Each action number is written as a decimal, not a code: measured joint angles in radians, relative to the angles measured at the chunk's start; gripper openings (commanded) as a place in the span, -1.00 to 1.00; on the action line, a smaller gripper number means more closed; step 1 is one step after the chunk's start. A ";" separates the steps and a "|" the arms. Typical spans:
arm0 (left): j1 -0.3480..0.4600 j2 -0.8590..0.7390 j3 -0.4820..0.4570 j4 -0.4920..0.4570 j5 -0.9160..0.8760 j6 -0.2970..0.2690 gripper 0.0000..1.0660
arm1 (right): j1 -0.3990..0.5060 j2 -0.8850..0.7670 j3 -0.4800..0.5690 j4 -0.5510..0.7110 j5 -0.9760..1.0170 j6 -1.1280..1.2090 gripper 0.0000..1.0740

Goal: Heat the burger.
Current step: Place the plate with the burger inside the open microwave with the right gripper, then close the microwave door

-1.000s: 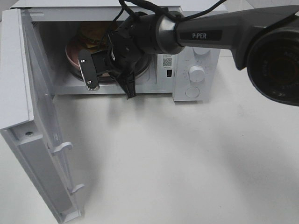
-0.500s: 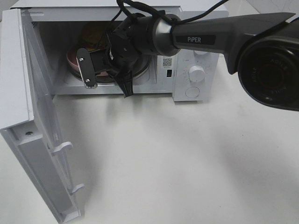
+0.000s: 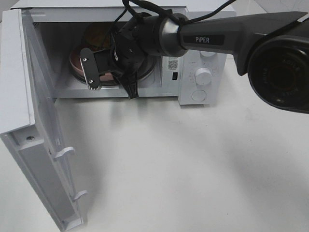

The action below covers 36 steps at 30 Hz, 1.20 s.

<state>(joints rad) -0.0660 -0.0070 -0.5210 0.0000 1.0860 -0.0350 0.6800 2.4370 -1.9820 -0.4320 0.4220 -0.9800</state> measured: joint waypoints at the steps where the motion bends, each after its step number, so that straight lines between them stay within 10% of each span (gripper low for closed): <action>1: 0.000 0.000 0.000 0.000 0.000 0.000 0.83 | 0.000 -0.007 0.015 -0.002 -0.001 0.010 -0.21; 12: 0.000 0.000 0.000 0.000 0.000 0.000 0.83 | 0.000 -0.124 0.217 -0.006 -0.157 0.043 0.49; 36: 0.000 0.000 0.000 0.000 0.000 0.000 0.83 | -0.002 -0.431 0.639 -0.007 -0.322 0.201 0.44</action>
<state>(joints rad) -0.0660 -0.0070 -0.5210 0.0000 1.0860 -0.0350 0.6780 2.0060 -1.3430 -0.4390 0.1000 -0.7790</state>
